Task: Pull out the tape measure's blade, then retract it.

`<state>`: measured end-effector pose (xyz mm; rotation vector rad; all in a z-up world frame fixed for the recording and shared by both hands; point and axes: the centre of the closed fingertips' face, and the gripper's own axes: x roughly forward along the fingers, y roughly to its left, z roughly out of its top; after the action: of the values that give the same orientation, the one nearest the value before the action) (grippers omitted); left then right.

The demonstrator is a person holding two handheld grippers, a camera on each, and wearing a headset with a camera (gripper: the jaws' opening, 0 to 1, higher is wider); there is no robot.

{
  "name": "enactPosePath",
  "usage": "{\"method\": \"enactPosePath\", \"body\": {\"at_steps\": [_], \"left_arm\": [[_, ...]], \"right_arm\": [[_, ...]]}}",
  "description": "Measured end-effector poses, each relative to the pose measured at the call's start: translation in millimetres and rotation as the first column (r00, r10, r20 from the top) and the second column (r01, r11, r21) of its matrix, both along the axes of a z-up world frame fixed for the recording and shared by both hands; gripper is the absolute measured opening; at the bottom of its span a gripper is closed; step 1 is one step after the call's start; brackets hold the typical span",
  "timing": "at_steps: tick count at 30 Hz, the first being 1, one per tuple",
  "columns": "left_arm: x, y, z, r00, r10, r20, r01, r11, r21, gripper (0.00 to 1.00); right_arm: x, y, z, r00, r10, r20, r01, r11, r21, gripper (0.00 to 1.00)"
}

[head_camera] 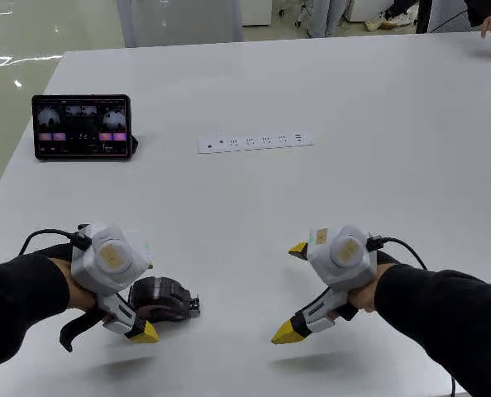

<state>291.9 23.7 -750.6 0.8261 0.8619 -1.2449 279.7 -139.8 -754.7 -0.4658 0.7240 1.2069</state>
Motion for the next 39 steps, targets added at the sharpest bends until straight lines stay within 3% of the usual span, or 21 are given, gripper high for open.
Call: {"method": "enactPosePath", "body": {"at_steps": [4,6,13,16,18,20,24,27,39], "left_arm": [[-1.8,-1.3,-1.8,0.999,-0.034,-0.013,0.034,0.999,0.004,0.55],[-2.2,-2.8,-1.5,0.999,-0.034,-0.017,0.034,0.999,-0.002,0.52],[2.6,-7.7,0.7,1.000,-0.030,-0.001,0.030,0.999,-0.015,0.35],[3.3,-7.9,-2.2,1.000,-0.025,-0.001,0.025,1.000,-0.003,0.34],[3.9,-7.2,-2.7,1.000,-0.001,-0.018,0.001,1.000,0.000,0.34],[4.4,-7.1,-3.7,0.999,0.026,-0.030,-0.026,1.000,0.004,0.34],[4.7,-8.4,-6.7,0.999,0.052,-0.014,-0.052,0.999,0.017,0.35],[4.9,-7.0,-7.1,0.999,0.048,-0.005,-0.048,0.998,0.028,0.35],[5.2,-6.7,-7.3,0.999,0.046,0.003,-0.046,0.999,0.007,0.34]], "right_arm": [[2.7,13.0,-0.1,1.000,0.010,0.001,-0.010,1.000,0.011,0.99],[5.4,19.4,1.2,1.000,0.013,0.001,-0.013,1.000,0.021,0.99],[10.3,37.1,4.4,0.997,0.071,-0.014,-0.071,0.997,0.016,0.99],[10.7,46.3,4.6,0.996,0.094,-0.003,-0.094,0.996,0.013,0.99],[11.7,52.9,4.6,0.995,0.101,-0.001,-0.101,0.995,0.019,0.99],[11.7,56.8,5.1,0.994,0.107,0.004,-0.107,0.994,0.021,0.92],[13.7,64.5,3.6,0.994,0.107,0.009,-0.107,0.994,0.030,0.88],[13.9,66.9,0.3,0.992,0.121,0.019,-0.121,0.992,0.020,0.79],[10.6,95.2,-4.7,0.985,0.169,0.020,-0.170,0.985,0.042,0.60]]}}
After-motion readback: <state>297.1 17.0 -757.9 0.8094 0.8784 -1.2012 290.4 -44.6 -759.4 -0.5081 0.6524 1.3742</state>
